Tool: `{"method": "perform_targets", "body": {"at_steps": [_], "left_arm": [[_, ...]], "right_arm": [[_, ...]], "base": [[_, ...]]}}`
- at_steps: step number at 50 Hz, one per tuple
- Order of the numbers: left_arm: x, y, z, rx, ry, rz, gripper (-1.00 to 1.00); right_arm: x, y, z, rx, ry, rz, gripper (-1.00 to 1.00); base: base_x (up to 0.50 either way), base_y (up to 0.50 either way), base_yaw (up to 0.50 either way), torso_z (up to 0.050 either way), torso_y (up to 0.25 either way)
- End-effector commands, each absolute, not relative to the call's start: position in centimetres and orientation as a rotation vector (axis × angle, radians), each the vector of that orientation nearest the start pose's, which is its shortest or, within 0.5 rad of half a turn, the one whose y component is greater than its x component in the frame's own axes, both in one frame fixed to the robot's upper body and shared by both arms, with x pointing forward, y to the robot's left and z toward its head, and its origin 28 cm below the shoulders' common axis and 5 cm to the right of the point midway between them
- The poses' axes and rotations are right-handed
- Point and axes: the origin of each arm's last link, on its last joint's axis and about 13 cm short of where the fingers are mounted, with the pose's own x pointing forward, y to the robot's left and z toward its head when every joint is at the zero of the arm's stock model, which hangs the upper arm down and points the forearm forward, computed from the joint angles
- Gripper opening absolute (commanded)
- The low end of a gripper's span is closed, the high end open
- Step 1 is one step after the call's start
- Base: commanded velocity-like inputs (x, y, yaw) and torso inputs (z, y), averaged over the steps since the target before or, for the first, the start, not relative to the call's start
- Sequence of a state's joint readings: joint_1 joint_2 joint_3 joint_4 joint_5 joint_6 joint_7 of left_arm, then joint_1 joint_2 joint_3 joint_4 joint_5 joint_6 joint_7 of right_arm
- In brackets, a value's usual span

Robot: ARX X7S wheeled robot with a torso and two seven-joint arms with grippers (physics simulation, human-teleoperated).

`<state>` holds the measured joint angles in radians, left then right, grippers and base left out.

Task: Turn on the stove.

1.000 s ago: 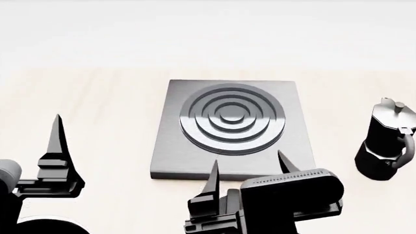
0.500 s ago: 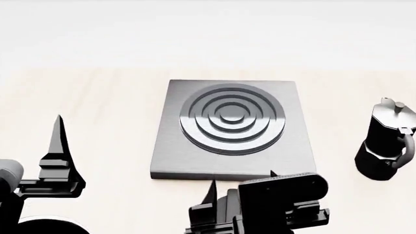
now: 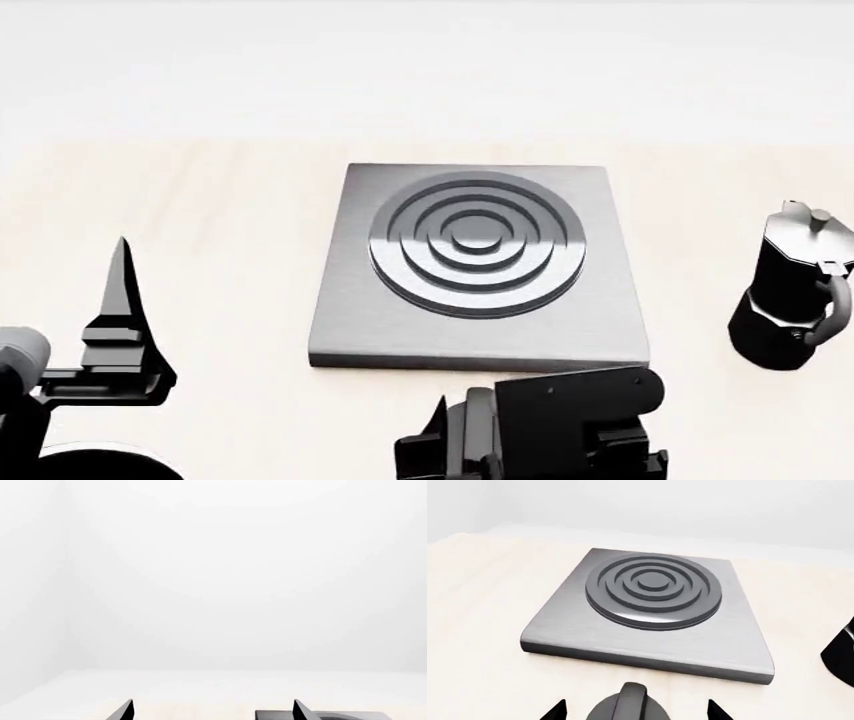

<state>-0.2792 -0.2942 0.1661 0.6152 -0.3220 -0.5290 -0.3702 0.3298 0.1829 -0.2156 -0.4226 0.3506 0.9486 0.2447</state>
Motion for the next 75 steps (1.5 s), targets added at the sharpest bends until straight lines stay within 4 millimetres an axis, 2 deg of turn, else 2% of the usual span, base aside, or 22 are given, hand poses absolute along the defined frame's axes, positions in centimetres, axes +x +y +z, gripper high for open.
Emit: {"method": "perform_targets", "body": {"at_steps": [1,75], "left_arm": [[23.0,21.0,15.9,0.007,-0.291,0.029,1.0],[23.1,20.9,15.8,0.009,-0.291,0.029,1.0]], "right_arm": [[24.3,-7.9,10.4,-0.042,0.305,0.133,1.0],[26.9,-7.7,6.5,-0.066,0.474,0.148,1.0]], "base": [[0.0,0.0,0.0,0.0,0.0],[0.0,0.0,0.0,0.0,0.0]]}}
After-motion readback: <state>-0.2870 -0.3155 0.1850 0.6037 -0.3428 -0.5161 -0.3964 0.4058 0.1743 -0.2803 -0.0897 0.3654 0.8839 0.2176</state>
